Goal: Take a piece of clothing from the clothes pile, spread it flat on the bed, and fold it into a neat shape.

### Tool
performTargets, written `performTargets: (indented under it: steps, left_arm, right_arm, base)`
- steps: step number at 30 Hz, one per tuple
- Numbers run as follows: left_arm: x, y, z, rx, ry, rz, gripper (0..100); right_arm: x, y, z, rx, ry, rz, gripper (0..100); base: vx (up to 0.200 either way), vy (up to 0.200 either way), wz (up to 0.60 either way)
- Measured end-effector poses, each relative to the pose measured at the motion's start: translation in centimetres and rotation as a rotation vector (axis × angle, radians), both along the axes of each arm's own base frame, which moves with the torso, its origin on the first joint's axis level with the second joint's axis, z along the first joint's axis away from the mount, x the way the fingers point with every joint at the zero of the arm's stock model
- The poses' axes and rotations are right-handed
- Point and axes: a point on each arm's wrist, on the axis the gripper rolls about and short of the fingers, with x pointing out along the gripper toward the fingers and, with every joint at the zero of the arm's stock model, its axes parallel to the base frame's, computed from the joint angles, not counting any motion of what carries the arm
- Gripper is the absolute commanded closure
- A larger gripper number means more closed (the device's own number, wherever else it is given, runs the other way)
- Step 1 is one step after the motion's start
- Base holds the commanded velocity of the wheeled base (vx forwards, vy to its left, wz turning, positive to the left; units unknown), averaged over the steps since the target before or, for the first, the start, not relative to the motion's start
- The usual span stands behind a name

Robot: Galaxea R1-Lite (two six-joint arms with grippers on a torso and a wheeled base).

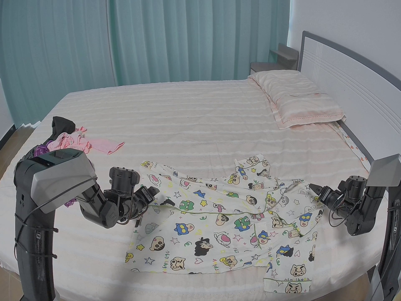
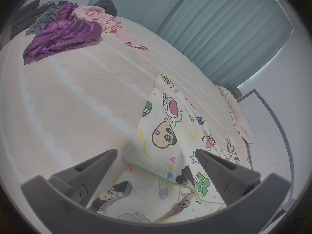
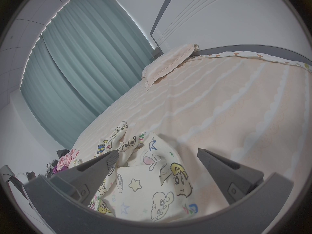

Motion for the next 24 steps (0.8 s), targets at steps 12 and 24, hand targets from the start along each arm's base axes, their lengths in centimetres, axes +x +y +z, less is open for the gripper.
performTargets:
  steps: [12, 24]
  left_arm:
    - [0.7, -0.1, -1.2, 0.055, 0.003, 0.033, 100]
    - [-2.5, -0.1, -0.6, 0.127, 0.109, 0.038, 100]
  right_arm:
    - [0.0, 0.1, 0.0, 0.002, -0.001, 0.005, 0]
    - [-0.2, 0.5, 0.2, -0.002, -0.021, 0.015, 0]
  base:
    - [0.0, 0.0, 0.0]
    - [0.0, 0.0, 0.0]
